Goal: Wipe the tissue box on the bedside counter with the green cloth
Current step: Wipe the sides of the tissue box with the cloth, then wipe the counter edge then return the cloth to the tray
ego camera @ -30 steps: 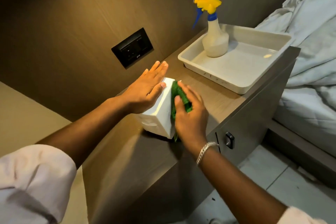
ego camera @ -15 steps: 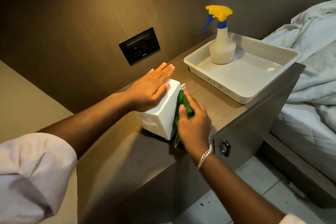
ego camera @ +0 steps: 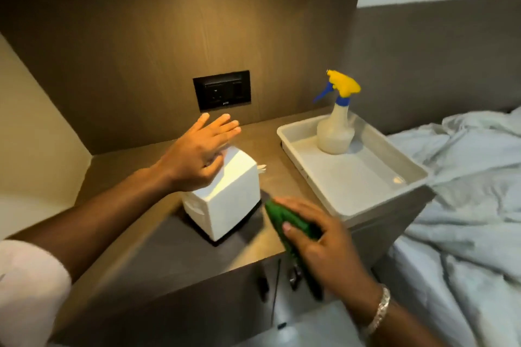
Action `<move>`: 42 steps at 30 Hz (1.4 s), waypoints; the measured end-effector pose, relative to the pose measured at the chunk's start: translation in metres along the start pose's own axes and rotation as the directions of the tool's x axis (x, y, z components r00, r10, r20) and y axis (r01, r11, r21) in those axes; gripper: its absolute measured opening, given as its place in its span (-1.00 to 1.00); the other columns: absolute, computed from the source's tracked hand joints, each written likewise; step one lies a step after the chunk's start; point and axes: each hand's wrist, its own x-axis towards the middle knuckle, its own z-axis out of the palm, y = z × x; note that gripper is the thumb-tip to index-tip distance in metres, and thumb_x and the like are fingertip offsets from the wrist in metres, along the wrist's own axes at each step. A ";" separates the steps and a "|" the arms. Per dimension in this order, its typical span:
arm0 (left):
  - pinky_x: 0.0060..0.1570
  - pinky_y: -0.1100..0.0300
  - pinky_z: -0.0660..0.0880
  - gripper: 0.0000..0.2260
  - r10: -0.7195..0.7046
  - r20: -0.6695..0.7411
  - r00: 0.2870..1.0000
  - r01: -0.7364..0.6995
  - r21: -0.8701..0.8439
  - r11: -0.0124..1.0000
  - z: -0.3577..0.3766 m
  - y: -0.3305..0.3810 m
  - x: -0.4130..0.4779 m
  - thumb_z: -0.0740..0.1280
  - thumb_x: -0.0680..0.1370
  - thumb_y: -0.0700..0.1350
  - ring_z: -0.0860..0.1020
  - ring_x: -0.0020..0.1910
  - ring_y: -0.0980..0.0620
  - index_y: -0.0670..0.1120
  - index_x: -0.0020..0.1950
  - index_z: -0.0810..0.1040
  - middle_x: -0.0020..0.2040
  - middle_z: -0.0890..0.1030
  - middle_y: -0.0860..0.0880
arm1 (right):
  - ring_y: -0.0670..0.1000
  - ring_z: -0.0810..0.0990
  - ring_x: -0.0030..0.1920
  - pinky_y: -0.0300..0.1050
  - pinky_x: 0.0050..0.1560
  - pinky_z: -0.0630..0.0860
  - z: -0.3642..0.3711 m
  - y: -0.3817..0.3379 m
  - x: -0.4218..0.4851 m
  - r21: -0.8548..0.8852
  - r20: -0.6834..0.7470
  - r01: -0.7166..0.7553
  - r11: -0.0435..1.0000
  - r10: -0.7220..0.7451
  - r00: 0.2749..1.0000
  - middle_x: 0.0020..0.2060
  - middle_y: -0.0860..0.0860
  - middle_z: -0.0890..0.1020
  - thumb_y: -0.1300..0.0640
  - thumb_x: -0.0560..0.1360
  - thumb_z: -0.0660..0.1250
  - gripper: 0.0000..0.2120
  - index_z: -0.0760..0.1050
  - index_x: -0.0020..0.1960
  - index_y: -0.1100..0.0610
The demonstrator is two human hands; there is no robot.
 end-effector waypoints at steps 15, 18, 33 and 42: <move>0.47 -0.16 0.16 -0.58 -0.590 -0.528 0.611 0.515 -0.302 0.803 0.063 0.109 -0.064 0.16 0.58 -0.11 0.18 0.52 -0.05 -0.18 0.43 0.34 0.48 0.29 -0.08 | 0.23 -0.29 0.52 0.47 0.38 -0.11 -0.098 0.115 0.146 -0.828 0.458 0.237 0.508 0.368 0.809 0.55 -0.01 -0.26 -0.15 0.53 0.13 -0.33 -0.16 0.51 -0.17; 0.40 -0.23 0.27 -0.50 -0.640 -0.538 0.549 0.552 -0.341 0.761 0.078 0.121 -0.072 0.18 0.56 -0.12 0.14 0.53 -0.08 -0.18 0.49 0.20 0.53 0.20 -0.12 | 0.22 -0.42 0.48 0.56 0.34 -0.14 -0.099 0.122 0.149 -0.831 0.497 0.260 0.491 0.446 0.744 0.51 -0.05 -0.40 -0.20 0.47 0.18 -0.19 -0.34 0.48 -0.20; 0.50 0.12 -0.01 -0.39 -0.897 -0.438 0.056 0.331 -0.840 0.431 0.124 0.234 0.017 0.18 0.57 -0.03 -0.07 0.55 0.12 0.13 0.47 -0.15 0.55 -0.15 0.17 | 0.09 0.51 0.28 -0.13 0.08 0.43 0.029 -0.007 0.218 0.313 0.576 -0.259 0.914 0.034 0.817 0.30 0.14 0.54 -0.09 0.61 0.04 -0.53 0.39 0.37 0.17; 0.41 0.28 -0.02 -0.34 -0.968 -0.251 0.030 0.253 -0.935 0.250 0.114 0.217 0.011 0.00 0.46 0.13 -0.07 0.52 0.15 0.03 0.52 -0.16 0.56 -0.21 0.11 | 0.13 0.66 0.07 0.00 0.15 0.53 0.040 0.021 0.199 0.212 0.562 -0.400 0.892 0.224 0.796 0.01 0.14 0.71 -0.53 0.27 -0.06 -0.04 0.61 0.11 0.24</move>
